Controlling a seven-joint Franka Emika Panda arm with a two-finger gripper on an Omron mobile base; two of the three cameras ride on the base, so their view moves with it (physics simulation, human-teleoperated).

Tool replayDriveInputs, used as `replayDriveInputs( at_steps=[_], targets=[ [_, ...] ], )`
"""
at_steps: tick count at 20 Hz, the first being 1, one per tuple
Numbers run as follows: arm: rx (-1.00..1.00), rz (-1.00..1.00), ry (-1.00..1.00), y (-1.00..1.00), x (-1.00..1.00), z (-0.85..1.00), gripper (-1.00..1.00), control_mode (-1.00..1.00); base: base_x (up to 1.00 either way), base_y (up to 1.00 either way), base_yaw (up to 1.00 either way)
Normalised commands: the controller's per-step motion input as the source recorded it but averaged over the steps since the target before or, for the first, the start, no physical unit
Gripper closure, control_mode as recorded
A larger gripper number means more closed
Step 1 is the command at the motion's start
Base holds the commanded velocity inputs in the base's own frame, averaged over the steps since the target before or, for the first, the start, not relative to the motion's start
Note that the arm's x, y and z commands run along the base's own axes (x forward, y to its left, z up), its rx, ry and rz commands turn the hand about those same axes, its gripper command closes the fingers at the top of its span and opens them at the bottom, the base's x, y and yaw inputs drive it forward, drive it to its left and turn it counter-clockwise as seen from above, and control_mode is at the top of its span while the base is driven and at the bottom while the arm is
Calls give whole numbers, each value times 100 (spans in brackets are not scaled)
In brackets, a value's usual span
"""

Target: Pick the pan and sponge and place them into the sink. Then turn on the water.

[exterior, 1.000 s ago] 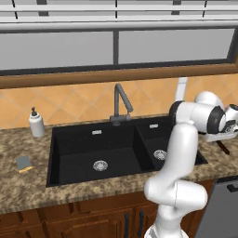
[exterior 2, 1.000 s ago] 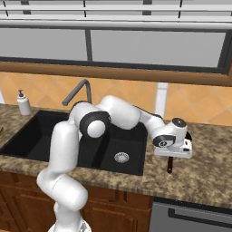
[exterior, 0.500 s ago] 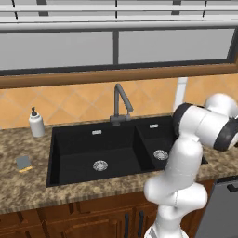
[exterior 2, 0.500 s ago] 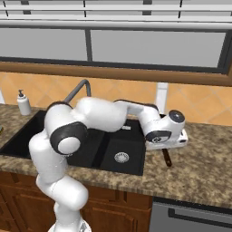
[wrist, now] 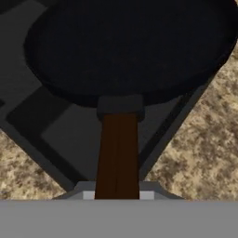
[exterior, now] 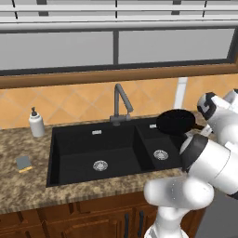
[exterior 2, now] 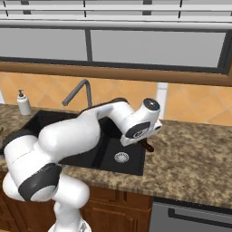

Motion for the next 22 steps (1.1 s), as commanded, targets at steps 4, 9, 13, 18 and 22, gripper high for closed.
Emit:
replayDriveInputs(
  at_steps=[4,9,13,18,22],
  targets=[
    [3,34,0,100,0,44,100,-100,0,0,0],
    [5,26,0,99,0,26,100,-100,0,0,0],
    [0,1,0,100,0,1,100,-100,0,0,0],
    [0,-2,1,100,0,0,100,-100,0,0,0],
    [0,0,1,100,0,-5,100,-100,0,0,0]
  ],
)
